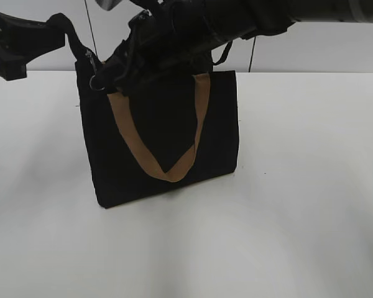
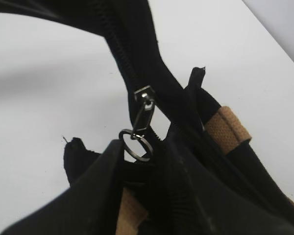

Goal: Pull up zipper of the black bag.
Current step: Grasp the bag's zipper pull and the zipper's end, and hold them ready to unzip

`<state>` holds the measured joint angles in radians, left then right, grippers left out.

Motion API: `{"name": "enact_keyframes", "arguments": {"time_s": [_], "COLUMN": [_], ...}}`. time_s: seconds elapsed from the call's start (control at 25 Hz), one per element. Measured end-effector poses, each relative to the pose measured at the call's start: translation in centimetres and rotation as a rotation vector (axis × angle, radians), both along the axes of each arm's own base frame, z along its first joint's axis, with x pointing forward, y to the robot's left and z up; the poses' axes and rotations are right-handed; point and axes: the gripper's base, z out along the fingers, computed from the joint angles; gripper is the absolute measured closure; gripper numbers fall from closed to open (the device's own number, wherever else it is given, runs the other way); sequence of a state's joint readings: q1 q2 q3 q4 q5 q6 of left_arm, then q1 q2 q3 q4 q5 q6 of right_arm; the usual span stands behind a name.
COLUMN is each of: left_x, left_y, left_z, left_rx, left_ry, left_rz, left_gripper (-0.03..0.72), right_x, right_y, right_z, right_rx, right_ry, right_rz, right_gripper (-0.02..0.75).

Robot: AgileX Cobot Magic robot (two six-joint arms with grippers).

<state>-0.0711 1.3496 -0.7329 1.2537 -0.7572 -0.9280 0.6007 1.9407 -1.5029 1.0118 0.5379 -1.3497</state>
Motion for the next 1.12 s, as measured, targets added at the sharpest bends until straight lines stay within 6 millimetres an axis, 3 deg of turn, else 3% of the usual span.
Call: {"name": "enact_keyframes", "arguments": {"time_s": [0.88,1.12], "left_x": [0.0,0.0], "left_y": [0.0,0.0], "left_z": [0.0,0.0], "left_rx": [0.000,0.000], "left_ry": [0.000,0.000], "left_rz": [0.000,-0.001], "left_gripper": [0.666,0.666], "right_x": [0.3,-0.2], "right_y": [0.2,1.1], "right_z": [-1.1,-1.3], "right_rx": [-0.016,-0.022], "right_ry": [0.012,-0.020], "right_rz": [0.004,0.038], "right_gripper": [0.486,0.486]}}
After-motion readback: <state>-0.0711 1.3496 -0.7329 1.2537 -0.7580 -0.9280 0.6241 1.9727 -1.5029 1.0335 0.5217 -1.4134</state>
